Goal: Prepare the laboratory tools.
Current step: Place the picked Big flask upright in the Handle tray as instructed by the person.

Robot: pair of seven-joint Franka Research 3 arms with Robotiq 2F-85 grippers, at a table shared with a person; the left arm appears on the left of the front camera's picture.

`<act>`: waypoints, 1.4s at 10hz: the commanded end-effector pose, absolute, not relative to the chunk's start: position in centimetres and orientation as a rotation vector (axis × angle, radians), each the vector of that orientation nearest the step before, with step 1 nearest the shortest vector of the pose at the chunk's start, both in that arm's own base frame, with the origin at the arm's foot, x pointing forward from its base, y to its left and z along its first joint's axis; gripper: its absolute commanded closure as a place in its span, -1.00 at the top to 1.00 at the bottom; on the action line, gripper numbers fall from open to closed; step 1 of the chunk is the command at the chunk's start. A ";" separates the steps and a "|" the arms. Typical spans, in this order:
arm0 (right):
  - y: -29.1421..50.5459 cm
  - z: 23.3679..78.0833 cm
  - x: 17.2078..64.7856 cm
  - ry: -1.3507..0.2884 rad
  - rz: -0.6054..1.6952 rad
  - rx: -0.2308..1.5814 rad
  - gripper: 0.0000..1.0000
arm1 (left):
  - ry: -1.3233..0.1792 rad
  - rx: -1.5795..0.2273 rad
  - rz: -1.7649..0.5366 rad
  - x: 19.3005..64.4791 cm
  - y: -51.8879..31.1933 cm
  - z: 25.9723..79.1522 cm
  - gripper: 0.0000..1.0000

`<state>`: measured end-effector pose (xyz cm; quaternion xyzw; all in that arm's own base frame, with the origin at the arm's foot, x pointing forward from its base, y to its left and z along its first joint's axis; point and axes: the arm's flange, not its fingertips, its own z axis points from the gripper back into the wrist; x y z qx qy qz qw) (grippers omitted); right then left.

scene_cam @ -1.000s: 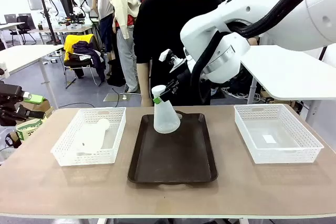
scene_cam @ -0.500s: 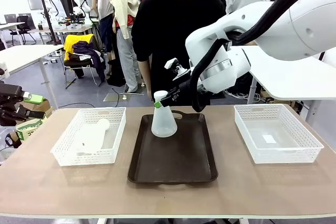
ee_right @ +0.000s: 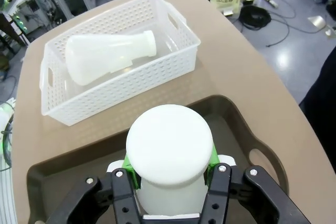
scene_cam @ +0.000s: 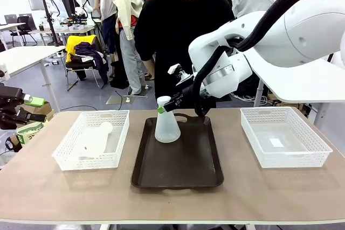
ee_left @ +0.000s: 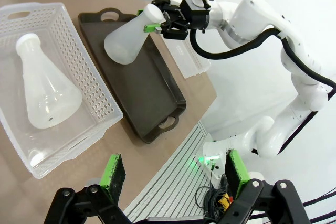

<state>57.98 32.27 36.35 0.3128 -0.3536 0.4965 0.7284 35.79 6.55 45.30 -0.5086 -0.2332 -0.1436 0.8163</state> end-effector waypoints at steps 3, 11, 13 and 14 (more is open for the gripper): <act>33.2 36.7 58.4 -0.700 1.113 0.685 -0.43 | -0.523 -1.103 -0.317 35.9 6.6 45.3 1.00; 31.7 36.4 56.6 -0.657 1.152 0.679 1.00 | -0.523 -1.103 -0.317 35.9 6.6 45.3 1.00; 30.5 36.4 56.2 -0.656 1.146 0.676 1.00 | -0.523 -1.103 -0.317 35.9 6.6 45.3 1.00; 29.6 36.6 55.8 -0.652 1.143 0.670 1.00 | -0.523 -1.103 -0.317 35.9 6.6 45.3 1.00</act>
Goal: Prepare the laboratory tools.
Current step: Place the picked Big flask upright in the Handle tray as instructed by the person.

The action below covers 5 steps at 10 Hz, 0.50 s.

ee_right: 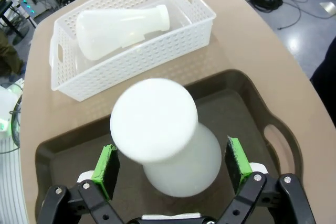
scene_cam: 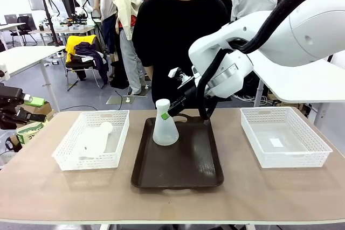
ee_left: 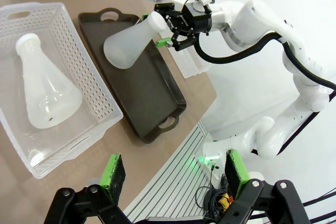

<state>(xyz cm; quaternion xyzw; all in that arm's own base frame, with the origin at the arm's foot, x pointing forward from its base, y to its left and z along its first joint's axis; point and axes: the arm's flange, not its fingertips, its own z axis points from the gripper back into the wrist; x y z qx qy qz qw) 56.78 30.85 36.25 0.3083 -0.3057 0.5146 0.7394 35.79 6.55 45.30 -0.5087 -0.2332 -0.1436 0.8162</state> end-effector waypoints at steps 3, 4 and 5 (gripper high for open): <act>26.9 37.1 54.6 -0.645 1.117 0.673 1.00 | -0.523 -1.103 -0.317 35.9 6.6 45.3 1.00; 26.8 37.1 54.3 -0.635 1.100 0.693 1.00 | -0.523 -1.103 -0.317 35.9 6.6 45.3 1.00; 27.8 36.9 55.7 -0.654 1.112 0.659 1.00 | -0.523 -1.103 -0.317 35.9 6.6 45.3 1.00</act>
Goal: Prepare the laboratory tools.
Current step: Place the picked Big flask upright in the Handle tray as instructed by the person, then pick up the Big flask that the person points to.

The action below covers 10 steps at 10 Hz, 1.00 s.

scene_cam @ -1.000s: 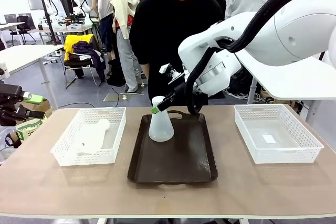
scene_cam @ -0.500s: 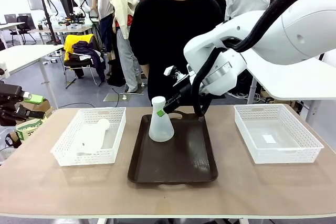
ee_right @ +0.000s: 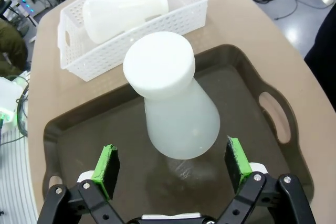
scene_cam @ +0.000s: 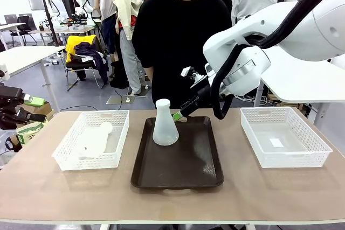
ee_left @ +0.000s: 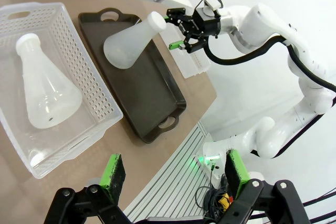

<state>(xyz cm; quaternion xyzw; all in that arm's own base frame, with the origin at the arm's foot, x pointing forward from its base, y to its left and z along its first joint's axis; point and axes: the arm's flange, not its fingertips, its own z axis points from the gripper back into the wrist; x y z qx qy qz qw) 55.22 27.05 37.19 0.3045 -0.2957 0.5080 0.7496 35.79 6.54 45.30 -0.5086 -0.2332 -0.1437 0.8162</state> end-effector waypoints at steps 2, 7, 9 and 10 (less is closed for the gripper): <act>27.8 36.9 55.7 -0.654 1.112 0.659 1.00 | -0.523 -1.103 -0.317 35.9 6.6 45.3 1.00; 27.8 36.9 55.7 -0.654 1.112 0.659 1.00 | -0.523 -1.103 -0.317 35.9 6.6 45.3 1.00; 27.8 36.9 55.7 -0.654 1.112 0.659 1.00 | -0.523 -1.103 -0.317 35.9 6.6 45.3 1.00; 27.8 36.9 55.7 -0.654 1.112 0.659 1.00 | -0.523 -1.103 -0.317 35.9 6.6 45.3 1.00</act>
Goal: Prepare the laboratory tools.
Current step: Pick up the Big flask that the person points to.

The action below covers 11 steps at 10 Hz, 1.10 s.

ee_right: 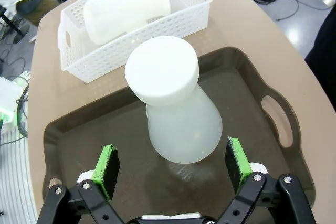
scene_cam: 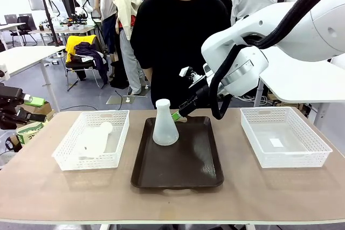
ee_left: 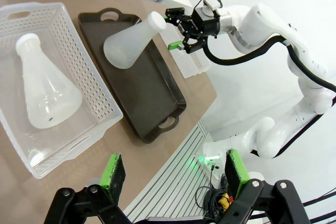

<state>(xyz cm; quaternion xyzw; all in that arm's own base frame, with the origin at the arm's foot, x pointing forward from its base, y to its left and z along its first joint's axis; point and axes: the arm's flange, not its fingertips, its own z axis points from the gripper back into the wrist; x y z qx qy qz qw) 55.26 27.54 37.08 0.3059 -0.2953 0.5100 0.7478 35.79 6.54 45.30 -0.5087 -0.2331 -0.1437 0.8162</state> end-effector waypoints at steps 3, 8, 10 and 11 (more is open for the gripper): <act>27.8 36.9 55.7 -0.654 1.112 0.659 1.00 | -0.523 -1.103 -0.317 35.9 6.6 45.3 1.00; 18.0 38.9 55.7 -0.665 1.081 0.708 1.00 | -0.523 -1.103 -0.317 35.9 6.6 45.3 1.00; 12.3 39.7 55.3 -0.669 1.063 0.749 1.00 | -0.523 -1.103 -0.317 35.9 6.6 45.3 1.00; 9.9 40.2 54.8 -0.670 1.067 0.782 1.00 | -0.523 -1.103 -0.317 35.9 6.6 45.3 1.00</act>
